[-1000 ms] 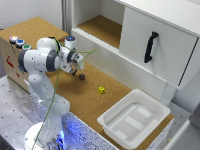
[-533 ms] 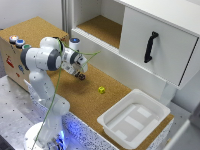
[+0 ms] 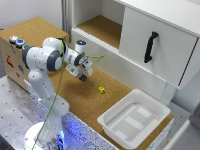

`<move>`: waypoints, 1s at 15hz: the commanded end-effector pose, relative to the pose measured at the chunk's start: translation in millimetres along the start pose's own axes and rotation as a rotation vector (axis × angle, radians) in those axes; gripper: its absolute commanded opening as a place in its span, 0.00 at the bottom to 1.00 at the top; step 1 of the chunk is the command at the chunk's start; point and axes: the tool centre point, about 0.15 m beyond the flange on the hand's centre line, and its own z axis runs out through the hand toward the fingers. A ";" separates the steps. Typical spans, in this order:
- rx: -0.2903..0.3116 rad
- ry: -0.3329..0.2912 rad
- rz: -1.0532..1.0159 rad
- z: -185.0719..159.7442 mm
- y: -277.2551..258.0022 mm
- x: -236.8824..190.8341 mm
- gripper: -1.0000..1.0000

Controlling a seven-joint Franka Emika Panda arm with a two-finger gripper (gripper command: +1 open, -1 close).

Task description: Push the purple block towards the right

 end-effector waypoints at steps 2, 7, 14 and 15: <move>-0.064 -0.008 0.051 -0.5 49.1 3.9 0.00; -0.105 -0.024 0.103 4.3 85.5 3.1 0.00; -0.101 0.030 0.104 -29.2 76.8 -2.3 0.00; -0.112 0.058 0.093 -46.6 70.4 -2.3 0.00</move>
